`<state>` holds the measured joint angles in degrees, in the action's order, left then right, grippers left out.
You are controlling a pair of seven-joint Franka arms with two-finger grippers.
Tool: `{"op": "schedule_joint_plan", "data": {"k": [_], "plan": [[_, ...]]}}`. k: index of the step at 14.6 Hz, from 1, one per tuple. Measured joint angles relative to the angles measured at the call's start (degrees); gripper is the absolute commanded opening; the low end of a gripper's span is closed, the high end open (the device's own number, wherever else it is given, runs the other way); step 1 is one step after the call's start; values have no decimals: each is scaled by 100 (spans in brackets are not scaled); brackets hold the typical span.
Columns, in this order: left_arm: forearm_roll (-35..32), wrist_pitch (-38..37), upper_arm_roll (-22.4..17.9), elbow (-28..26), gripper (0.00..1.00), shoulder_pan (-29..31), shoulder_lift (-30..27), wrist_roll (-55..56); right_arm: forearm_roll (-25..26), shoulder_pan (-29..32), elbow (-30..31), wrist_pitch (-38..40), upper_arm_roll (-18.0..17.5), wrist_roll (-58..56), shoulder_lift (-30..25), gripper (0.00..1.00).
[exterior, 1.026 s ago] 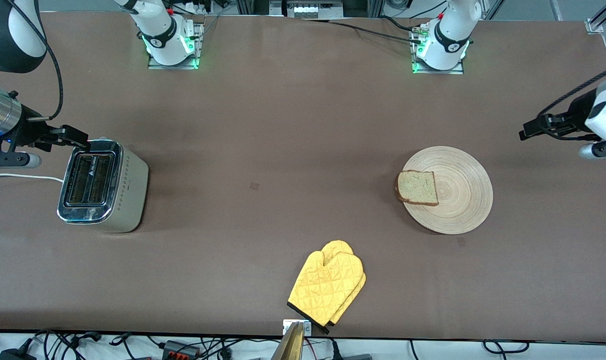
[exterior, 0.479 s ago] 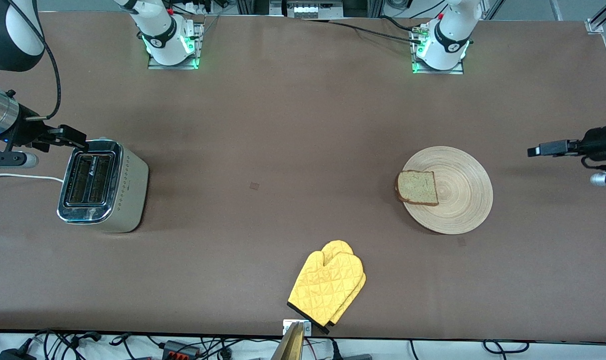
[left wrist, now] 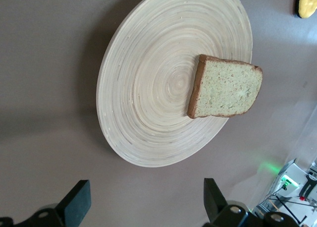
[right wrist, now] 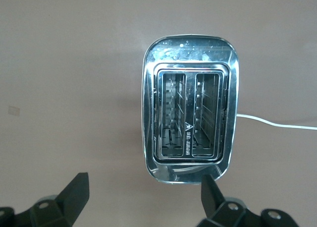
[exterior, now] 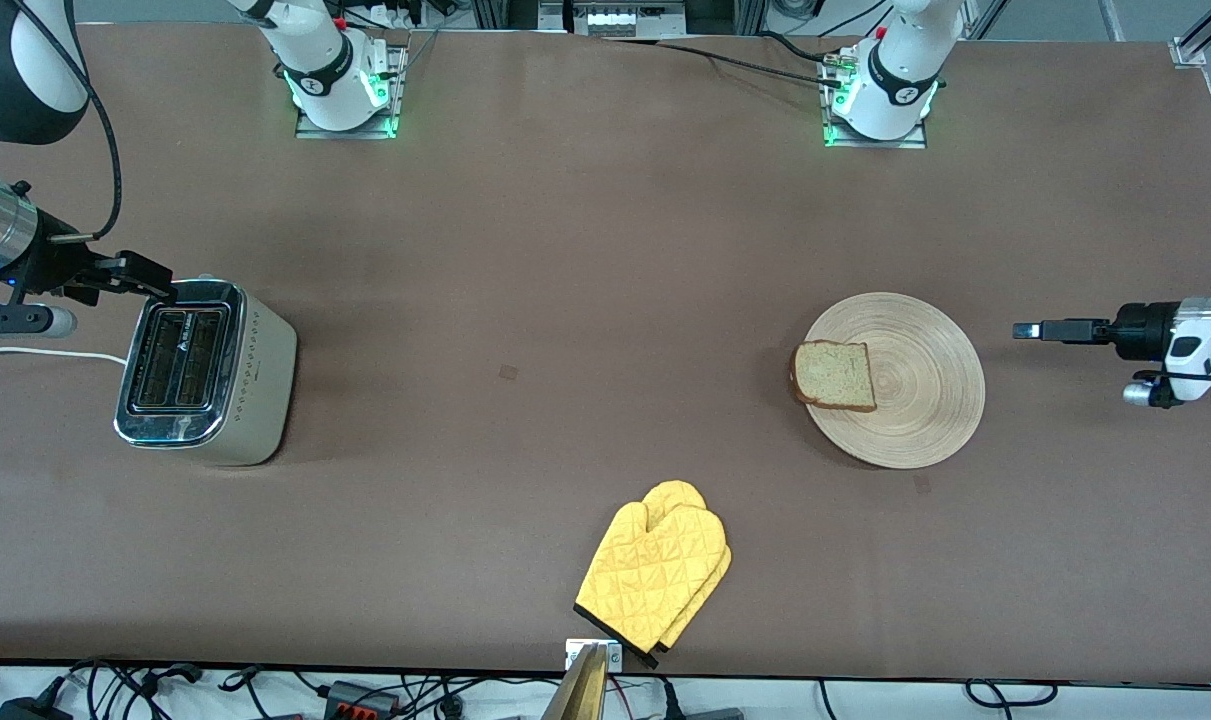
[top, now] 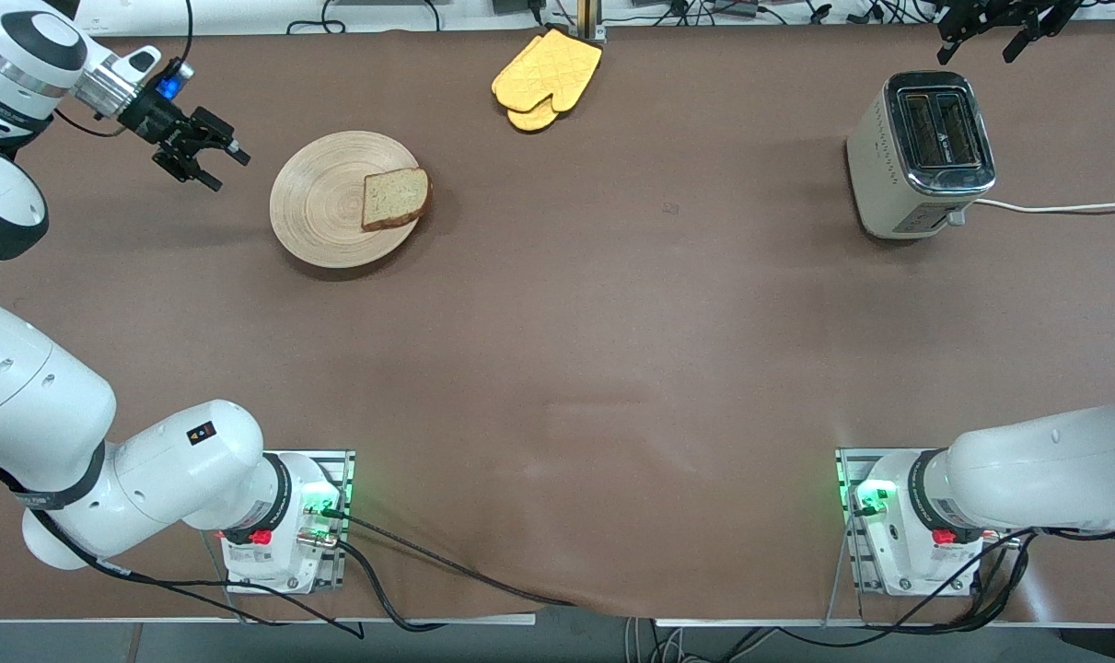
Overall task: Move plate and put bread in toaster
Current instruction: 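Lower the left gripper to the wooden plate rim and grip it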
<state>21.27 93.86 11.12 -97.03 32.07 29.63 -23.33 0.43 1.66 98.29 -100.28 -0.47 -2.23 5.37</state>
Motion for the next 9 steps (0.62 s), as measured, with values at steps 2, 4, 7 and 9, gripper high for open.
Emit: {"op": "schedule_joint_plan", "data": {"k": [2,4,7,9], "plan": [[18,1,4,14,100,16,142,-47,0,-147,-3,-36,-3,1,80,100],[27,66,3,16,100,90,267,-71,-1,-278,-8,-67,-6,6,127,100],[28,337,3,-24,100,133,414,-190,-1,-346,-12,-112,-7,7,129,100],[29,666,5,-187,100,138,463,-430,-1,-388,-14,-101,-8,7,129,100]]}}
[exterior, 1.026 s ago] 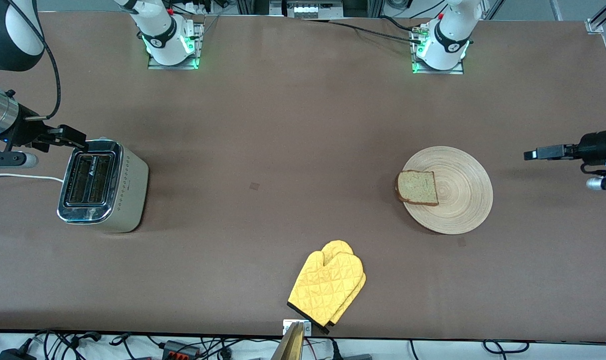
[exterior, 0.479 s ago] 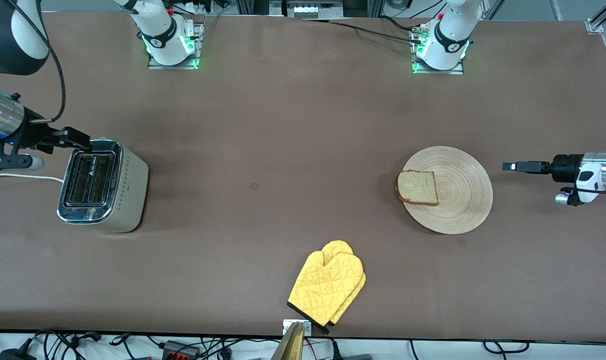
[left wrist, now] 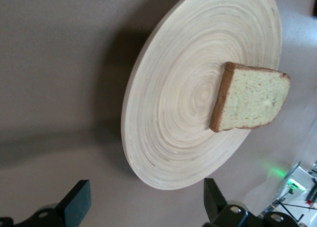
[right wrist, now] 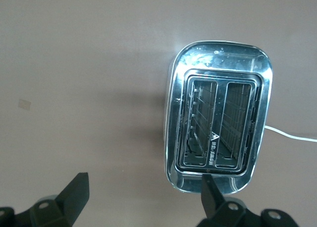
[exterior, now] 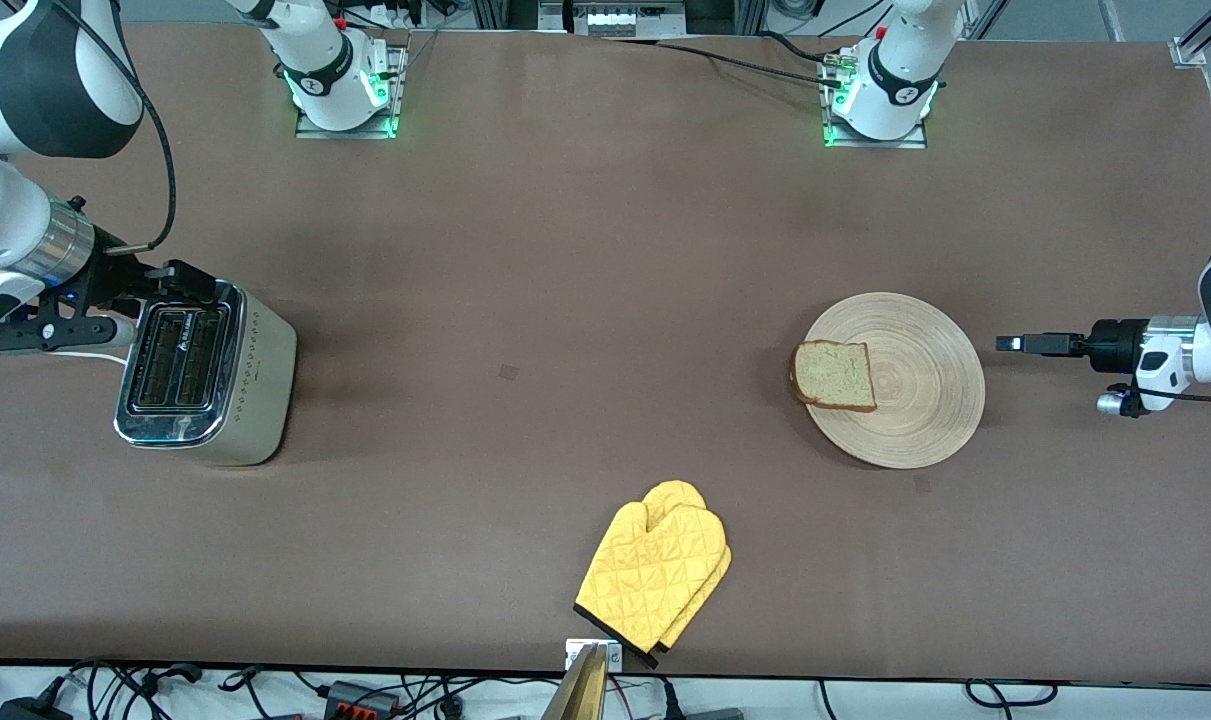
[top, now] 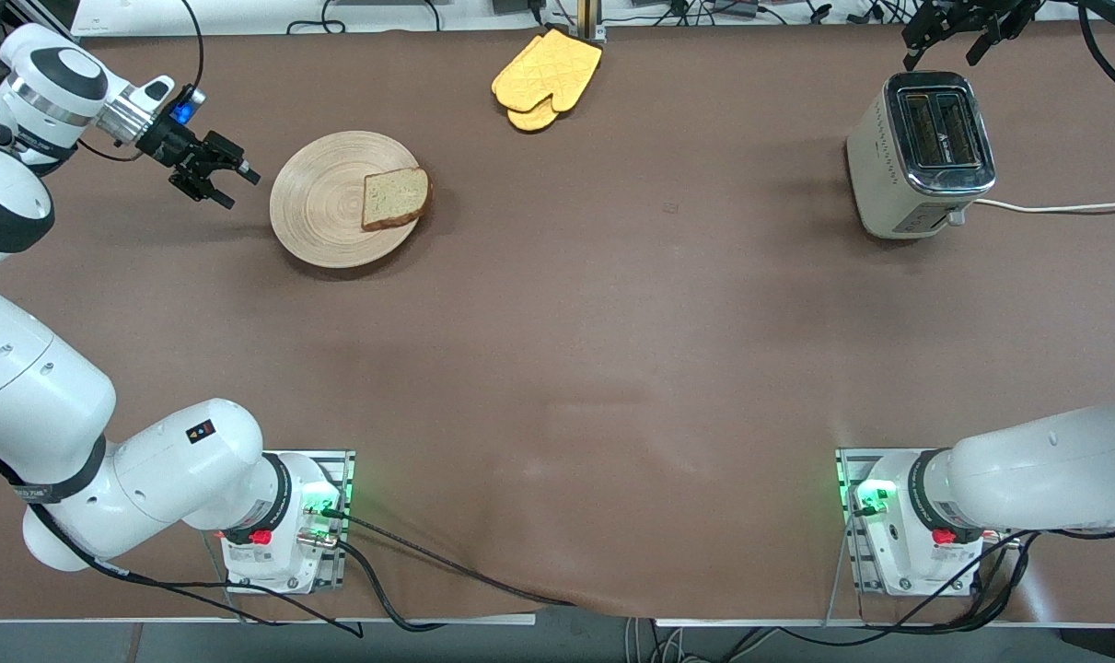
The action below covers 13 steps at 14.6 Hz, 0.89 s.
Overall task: Move plate and put bread in toaster
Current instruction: 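Lower the left gripper to the wooden plate rim and grip it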
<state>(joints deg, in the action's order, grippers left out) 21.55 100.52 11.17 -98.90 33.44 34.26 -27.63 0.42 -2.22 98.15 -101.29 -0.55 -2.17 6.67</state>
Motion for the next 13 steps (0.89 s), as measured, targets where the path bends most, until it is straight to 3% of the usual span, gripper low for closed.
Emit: {"op": "schedule_joint_plan", "data": {"k": [5,13], "plan": [[227,496,26,-538,100,106,11,-196,-320,-71,0,-187,1,13,30,100],[694,774,168,-865,100,95,11,-379,-467,-169,0,-195,-2,9,77,100]]}}
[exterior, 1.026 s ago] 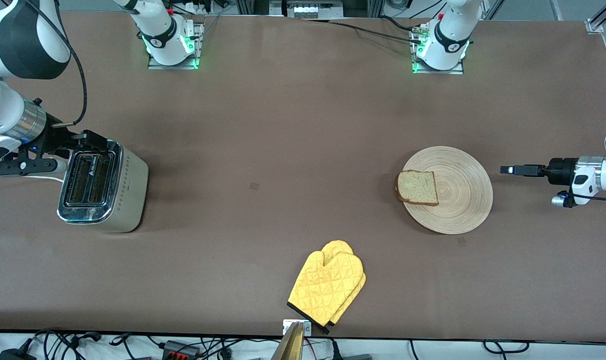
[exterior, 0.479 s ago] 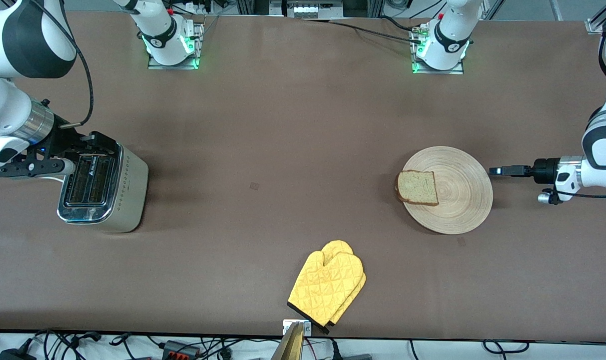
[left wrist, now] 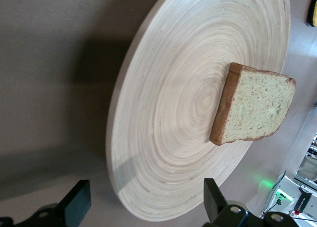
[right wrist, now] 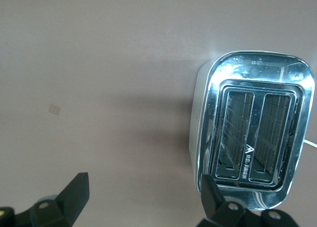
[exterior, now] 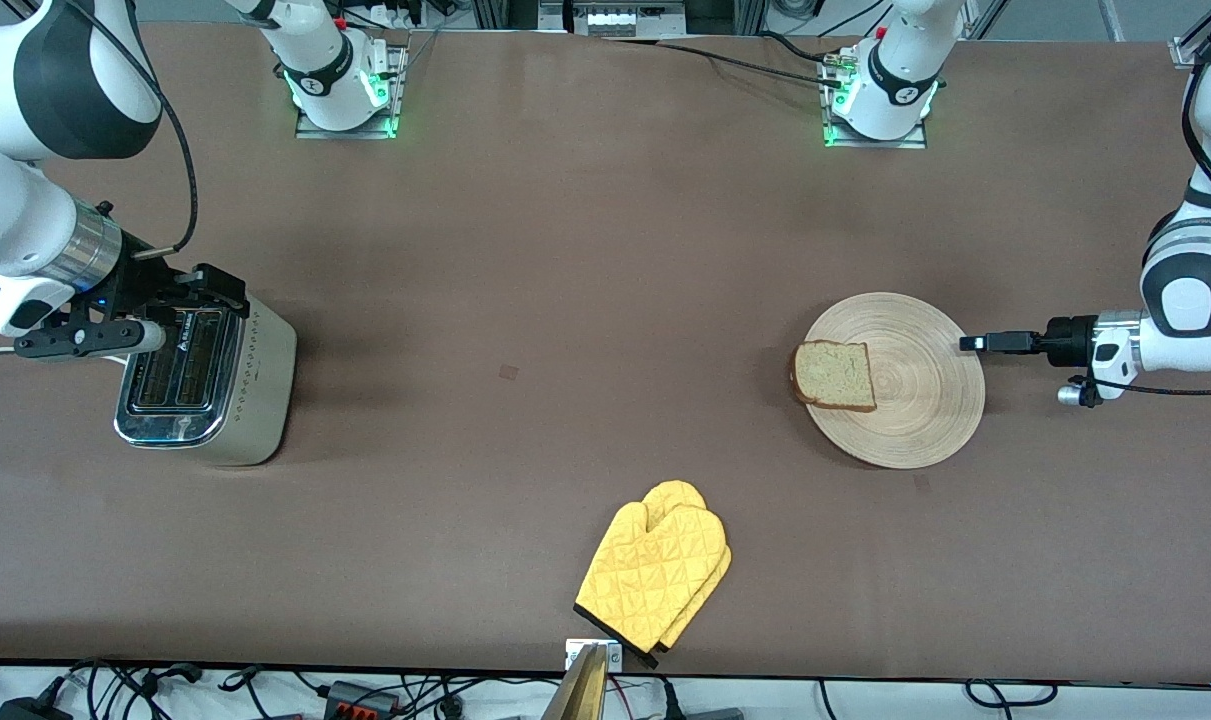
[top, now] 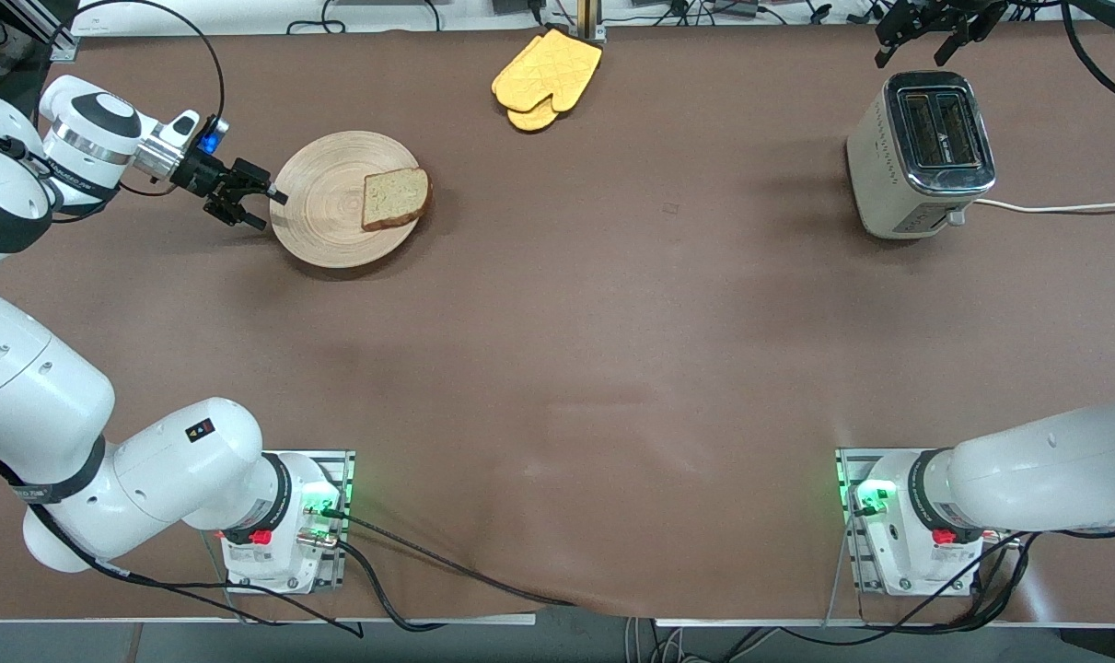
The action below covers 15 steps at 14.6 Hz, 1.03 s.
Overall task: Move plate and put bread in toaster
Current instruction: 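Lower the left gripper to the wooden plate rim and grip it, then slide the wooden plate with the left gripper toward the toaster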
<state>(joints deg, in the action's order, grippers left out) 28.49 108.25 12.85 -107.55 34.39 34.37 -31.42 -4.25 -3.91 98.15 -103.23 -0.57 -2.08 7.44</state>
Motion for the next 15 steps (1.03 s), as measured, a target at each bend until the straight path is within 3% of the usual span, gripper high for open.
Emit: {"op": "schedule_joint_plan", "data": {"k": [6,9,12,14,15], "plan": [[7,198,73,-62,97,-4,91,-10,0,-42,-6,6,8,3,9,100],[8,230,91,-62,73,-4,177,-23,-4,-28,-6,2,31,4,16,100],[8,242,93,-62,58,-4,184,-201,-12,-60,-8,4,16,4,16,100],[8,239,92,-62,36,1,184,-294,-12,-81,-9,5,4,4,16,100],[8,232,93,-62,32,3,184,-321,-12,-82,-9,7,4,4,16,100]]}}
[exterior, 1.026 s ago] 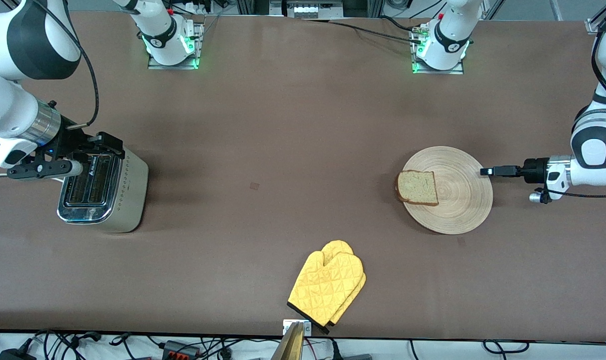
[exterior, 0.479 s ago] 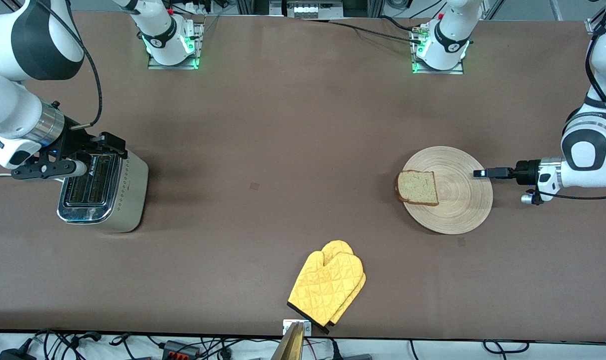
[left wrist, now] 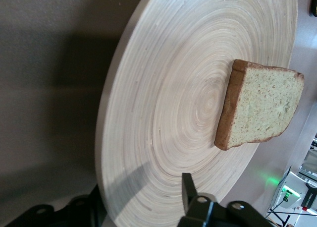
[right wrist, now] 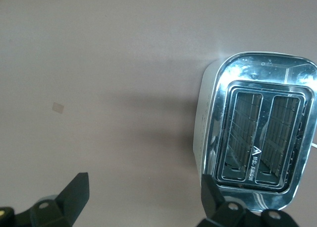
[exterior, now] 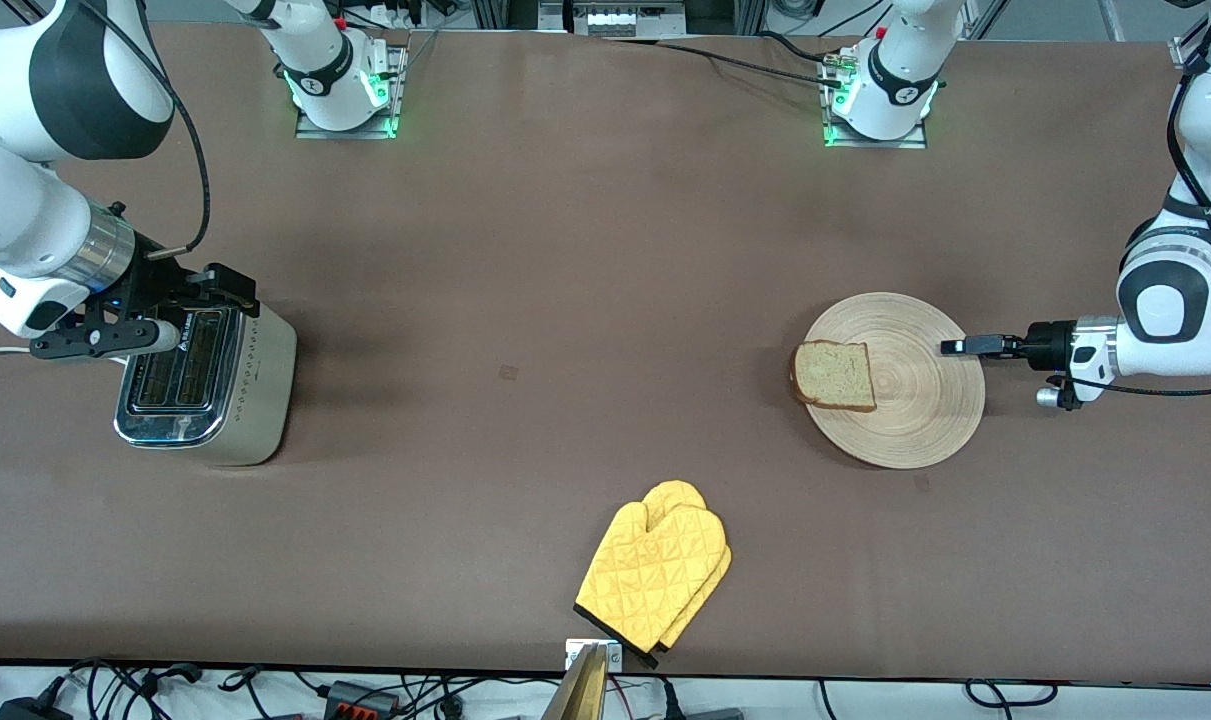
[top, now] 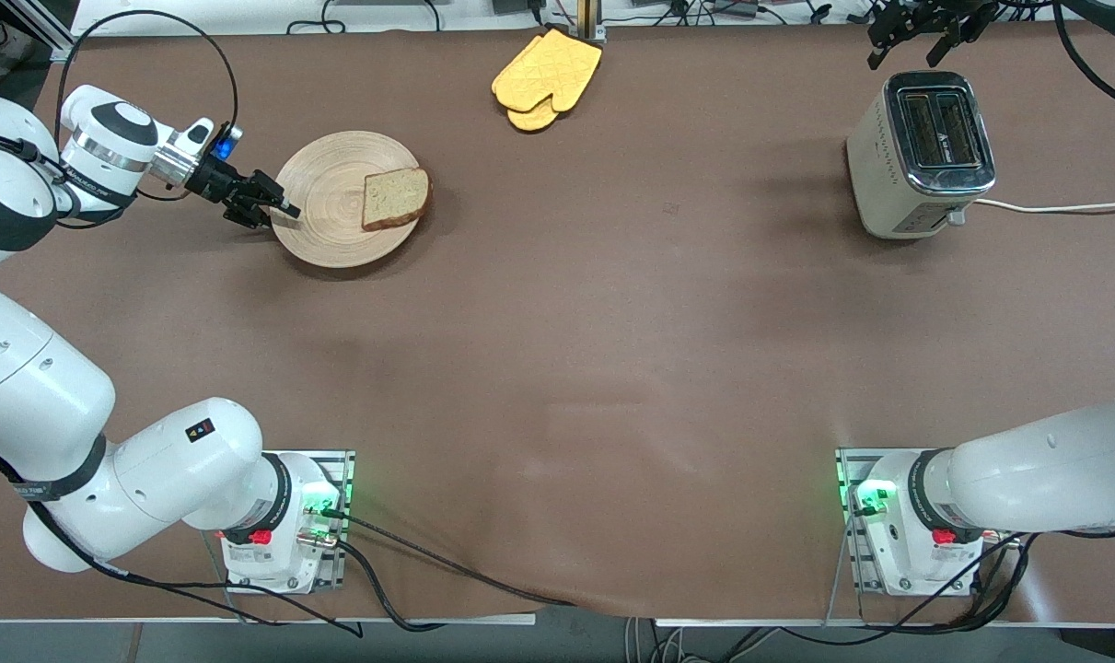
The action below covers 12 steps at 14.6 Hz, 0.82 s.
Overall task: Move plate and put bread in toaster
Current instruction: 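Slide the wooden plate with the left gripper toward the toaster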
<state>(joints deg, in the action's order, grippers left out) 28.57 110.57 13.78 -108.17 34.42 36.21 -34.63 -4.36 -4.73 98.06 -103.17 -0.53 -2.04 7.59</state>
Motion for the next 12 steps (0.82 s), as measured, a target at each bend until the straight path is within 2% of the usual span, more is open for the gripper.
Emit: {"op": "schedule_joint_plan", "data": {"k": [3,4,12], "plan": [[0,-79,11,2,4,-2,2,-281,-2,-3,0,5,-1,0,3,100],[0,-166,11,2,2,0,10,-407,-21,-19,0,5,-7,0,9,100],[450,-947,45,323,0,-94,105,-570,-177,-386,1,-1,-17,9,86,100]]}}
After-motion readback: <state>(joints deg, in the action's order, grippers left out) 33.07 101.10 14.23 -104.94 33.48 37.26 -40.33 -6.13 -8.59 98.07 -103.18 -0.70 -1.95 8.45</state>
